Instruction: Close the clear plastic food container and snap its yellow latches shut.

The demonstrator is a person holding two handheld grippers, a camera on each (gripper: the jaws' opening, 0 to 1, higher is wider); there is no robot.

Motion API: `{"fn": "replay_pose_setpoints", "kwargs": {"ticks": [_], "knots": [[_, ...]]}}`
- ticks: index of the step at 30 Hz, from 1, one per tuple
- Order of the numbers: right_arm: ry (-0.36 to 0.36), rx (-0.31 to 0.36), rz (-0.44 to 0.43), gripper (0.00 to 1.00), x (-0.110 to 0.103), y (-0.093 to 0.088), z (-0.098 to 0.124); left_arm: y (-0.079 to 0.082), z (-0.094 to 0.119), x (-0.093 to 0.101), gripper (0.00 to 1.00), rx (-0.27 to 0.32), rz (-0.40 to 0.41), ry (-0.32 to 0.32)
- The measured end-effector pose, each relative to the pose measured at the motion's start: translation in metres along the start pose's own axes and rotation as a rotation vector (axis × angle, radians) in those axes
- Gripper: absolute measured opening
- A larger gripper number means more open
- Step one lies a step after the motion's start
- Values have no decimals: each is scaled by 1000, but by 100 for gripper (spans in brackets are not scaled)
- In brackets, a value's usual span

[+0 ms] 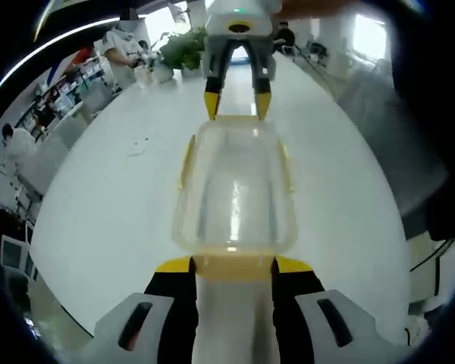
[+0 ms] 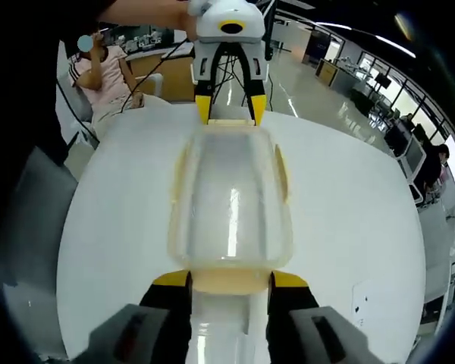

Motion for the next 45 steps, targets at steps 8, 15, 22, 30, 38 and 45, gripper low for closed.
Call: {"fn": "replay_pose_setpoints", "kwargs": {"ticks": [8, 15, 22, 30, 38, 45], "knots": [[-11, 0, 8, 36, 0, 1, 3, 1, 1, -1, 34, -6, -1, 13], [-22, -1, 27, 35, -3, 1, 12, 8, 1, 4, 34, -18, 1, 16], [-31, -2, 30, 35, -3, -5, 21, 21, -1, 8, 34, -15, -5, 38], [-25, -5, 36, 35, -6, -15, 30, 35, -5, 16, 34, -37, -4, 45], [-24, 1, 30, 35, -10, -27, 37, 49, -14, 19, 34, -51, 0, 54], [-20, 2, 10, 35, -14, -41, 42, 61, -21, 21, 34, -46, -8, 41]]}}
Point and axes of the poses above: the point that each gripper's makers call its tool centre point, and the gripper's own axes: z roughly backward along the fingers, x roughly to its right, y roughly out of its top, the point moved 8 cm from there along z, roughly backward along the fingers, and after that the axes turned 4 degrees about x, right-handed, at the moved point
